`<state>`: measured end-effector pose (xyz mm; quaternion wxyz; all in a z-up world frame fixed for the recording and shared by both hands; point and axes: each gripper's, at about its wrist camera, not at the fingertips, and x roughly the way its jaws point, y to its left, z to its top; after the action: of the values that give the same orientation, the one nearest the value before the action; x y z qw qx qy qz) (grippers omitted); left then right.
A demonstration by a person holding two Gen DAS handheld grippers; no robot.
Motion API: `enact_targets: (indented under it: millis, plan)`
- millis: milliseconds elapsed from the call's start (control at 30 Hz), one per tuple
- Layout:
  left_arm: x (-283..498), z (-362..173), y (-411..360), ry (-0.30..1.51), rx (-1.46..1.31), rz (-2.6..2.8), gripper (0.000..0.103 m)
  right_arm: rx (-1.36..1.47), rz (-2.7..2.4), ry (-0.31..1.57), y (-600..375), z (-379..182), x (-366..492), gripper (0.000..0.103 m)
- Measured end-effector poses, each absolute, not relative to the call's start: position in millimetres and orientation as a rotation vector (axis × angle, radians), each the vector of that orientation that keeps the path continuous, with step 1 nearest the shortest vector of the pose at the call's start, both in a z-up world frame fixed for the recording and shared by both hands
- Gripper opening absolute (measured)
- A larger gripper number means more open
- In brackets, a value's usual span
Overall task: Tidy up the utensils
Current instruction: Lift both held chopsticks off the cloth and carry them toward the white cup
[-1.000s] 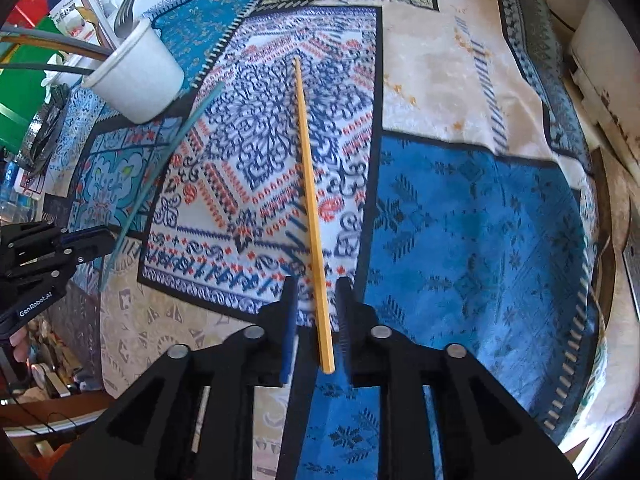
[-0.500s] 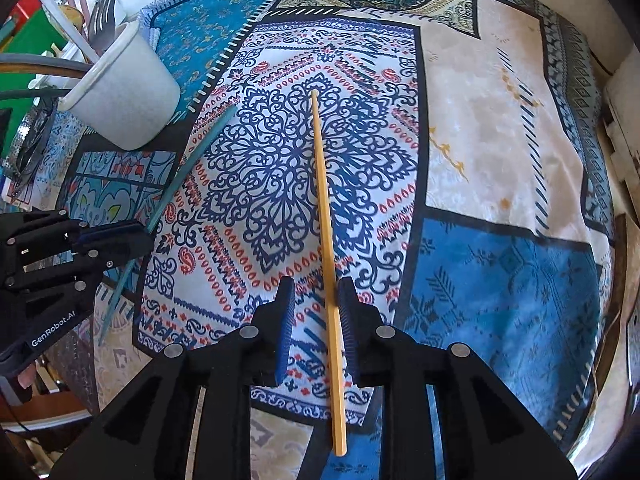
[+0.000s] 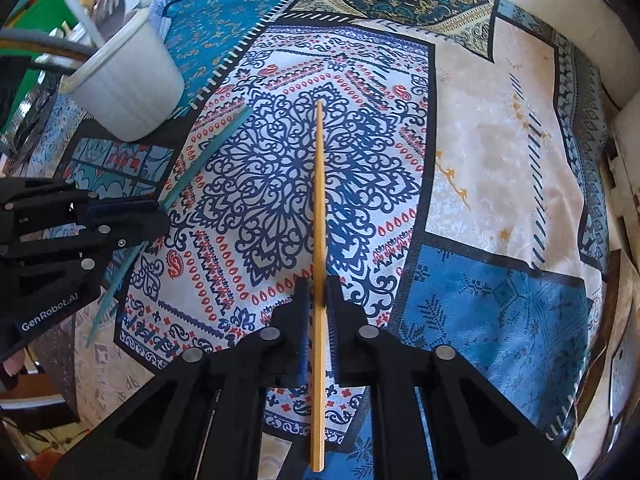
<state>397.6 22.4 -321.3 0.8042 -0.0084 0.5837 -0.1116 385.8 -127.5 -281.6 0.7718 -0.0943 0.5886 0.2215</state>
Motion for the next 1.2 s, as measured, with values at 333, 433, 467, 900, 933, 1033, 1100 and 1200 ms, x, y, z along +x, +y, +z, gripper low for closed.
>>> enact_targets:
  millis: [333,433,467,900,933,1033,1100,1200]
  plan:
    - [384,-324,3,1.242,-0.008,-0.239,0.004,-0.092,0.496,1.316,-129,-277,381,0.006]
    - [370,-324,-2,1.246,0.018,-0.247,0.004,-0.08,0.503,1.298,-132,-275,369,0.006]
    - [367,-324,-2,1.249,0.022,-0.249,0.004,-0.078,0.504,1.292,-133,-272,368,0.006]
    - [320,-280,25,1.108,-0.016,-0.159,0.003,-0.01,0.505,1.154,-151,-222,352,0.006]
    - [317,-273,29,1.086,-0.02,-0.147,0.003,-0.008,0.502,1.139,-147,-217,352,0.006]
    - [308,-258,39,1.04,-0.04,-0.12,0.003,0.005,0.505,1.097,-147,-202,351,0.006]
    - [302,-247,47,1.008,-0.051,-0.096,0.003,0.012,0.505,1.069,-146,-193,350,0.006]
    - [296,-232,58,0.964,-0.07,-0.062,0.003,0.028,0.51,1.021,-147,-176,350,0.006]
